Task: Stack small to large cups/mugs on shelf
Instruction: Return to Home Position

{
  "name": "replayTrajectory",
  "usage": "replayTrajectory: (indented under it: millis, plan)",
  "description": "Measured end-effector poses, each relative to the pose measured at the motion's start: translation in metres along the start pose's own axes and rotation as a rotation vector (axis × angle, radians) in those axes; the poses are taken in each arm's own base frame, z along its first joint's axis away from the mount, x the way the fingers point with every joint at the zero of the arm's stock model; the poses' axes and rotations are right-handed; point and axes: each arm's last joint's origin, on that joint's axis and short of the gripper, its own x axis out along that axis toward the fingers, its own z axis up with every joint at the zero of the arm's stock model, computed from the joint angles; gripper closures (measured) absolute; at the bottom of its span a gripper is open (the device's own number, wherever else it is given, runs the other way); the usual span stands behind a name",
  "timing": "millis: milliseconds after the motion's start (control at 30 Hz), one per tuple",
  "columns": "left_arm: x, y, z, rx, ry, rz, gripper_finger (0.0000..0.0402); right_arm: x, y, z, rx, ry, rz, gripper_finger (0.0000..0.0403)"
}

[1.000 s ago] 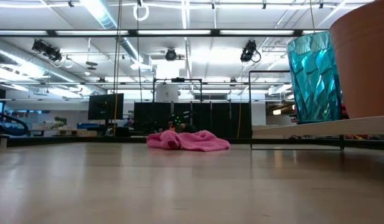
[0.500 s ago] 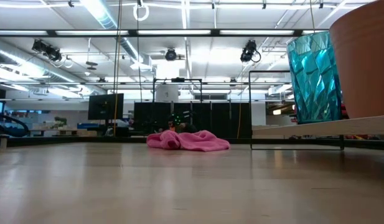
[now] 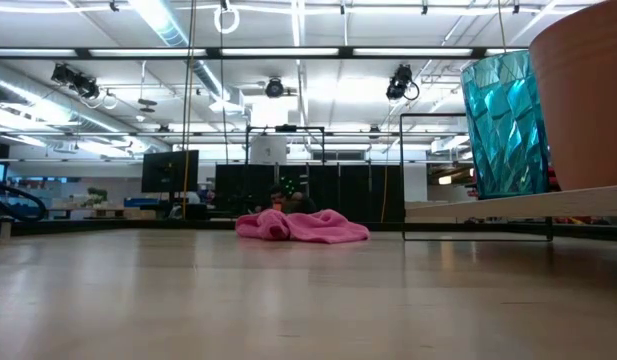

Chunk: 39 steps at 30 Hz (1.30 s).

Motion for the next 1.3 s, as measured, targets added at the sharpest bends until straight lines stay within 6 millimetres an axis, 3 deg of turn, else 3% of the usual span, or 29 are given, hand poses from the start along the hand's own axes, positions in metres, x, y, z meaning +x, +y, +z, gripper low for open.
replayTrajectory:
  millis: [233, 567, 833, 900, 1033, 1300]
  plan:
    - [-0.024, 0.004, 0.008, -0.011, -0.044, -0.008, 0.032, -0.019, -0.003, 0.011, 0.002, -0.037, 0.002, 0.0341]
    - [-0.046, 0.009, 0.011, -0.034, -0.072, -0.014, 0.0328, -0.019, -0.003, 0.014, -0.063, -0.036, 0.001, 0.0341]
    - [-0.067, 0.016, -0.005, -0.08, -0.13, -0.043, 0.032, -0.019, -0.003, 0.016, -0.167, -0.057, -0.001, 0.0341]
    - [-0.065, 0.016, -0.01, -0.075, -0.127, -0.042, 0.0318, -0.019, -0.003, 0.016, -0.179, -0.057, -0.001, 0.0341]
    - [-0.061, 0.016, -0.016, -0.039, -0.128, -0.036, 0.0319, -0.019, -0.004, 0.005, -0.205, -0.062, -0.028, 0.0341]
    - [-0.043, 0.021, -0.063, -0.045, -0.105, -0.029, 0.0321, -0.024, -0.01, -0.037, -0.306, -0.095, -0.086, 0.0341]
